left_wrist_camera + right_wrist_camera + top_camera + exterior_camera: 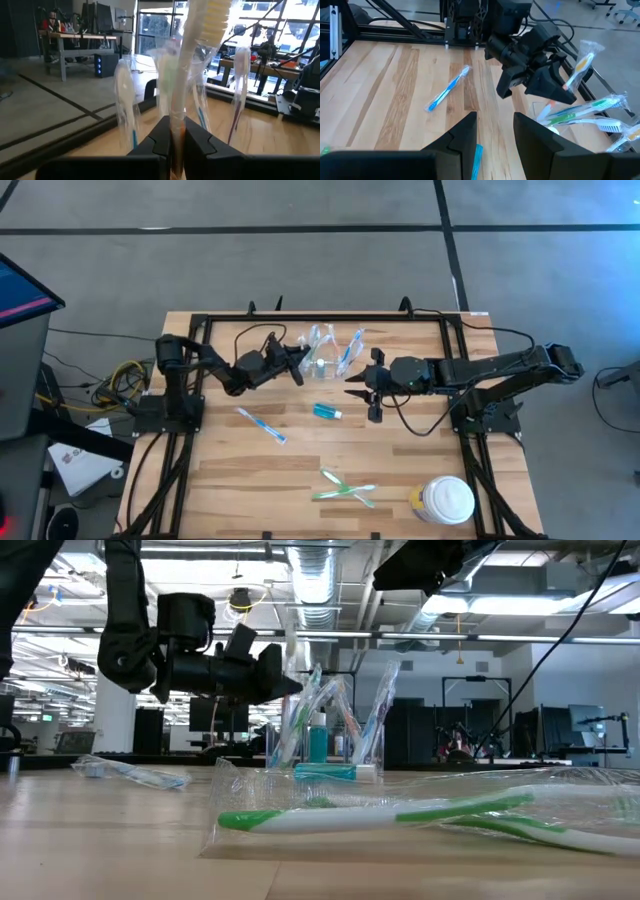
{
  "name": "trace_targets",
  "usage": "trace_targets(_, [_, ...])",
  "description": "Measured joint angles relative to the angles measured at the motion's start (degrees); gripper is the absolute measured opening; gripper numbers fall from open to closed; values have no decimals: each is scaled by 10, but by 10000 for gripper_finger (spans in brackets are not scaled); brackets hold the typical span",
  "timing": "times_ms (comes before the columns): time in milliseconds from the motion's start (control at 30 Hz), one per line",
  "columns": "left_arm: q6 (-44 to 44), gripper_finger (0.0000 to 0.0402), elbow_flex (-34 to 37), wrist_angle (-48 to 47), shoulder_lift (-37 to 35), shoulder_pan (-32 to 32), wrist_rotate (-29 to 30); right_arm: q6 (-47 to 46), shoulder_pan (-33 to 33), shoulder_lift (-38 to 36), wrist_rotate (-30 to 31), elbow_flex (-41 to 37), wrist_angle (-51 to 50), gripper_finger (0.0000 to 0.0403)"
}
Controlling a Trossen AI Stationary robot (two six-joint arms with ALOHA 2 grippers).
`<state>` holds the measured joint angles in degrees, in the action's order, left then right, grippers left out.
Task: Pick & Place toothbrushing station
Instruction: Put the orange toothbrush into the transparent organizer
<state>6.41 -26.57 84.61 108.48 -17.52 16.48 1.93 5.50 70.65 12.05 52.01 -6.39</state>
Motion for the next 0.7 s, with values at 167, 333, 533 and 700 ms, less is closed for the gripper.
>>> trace_targets(167, [13, 13, 0, 1, 15, -1, 0, 0, 0, 0, 0, 0, 0, 118])
trace_targets(333, [17, 13, -1, 4, 31, -1, 7, 0, 0, 0, 0, 0, 0, 118])
trace_targets(533, [25, 13, -1, 5, 31, -2, 11, 2, 0, 9, 0, 0, 2, 118])
trace_targets(700, [31, 18, -1, 2, 31, -5, 11, 9, 0, 32, 0, -1, 0, 118])
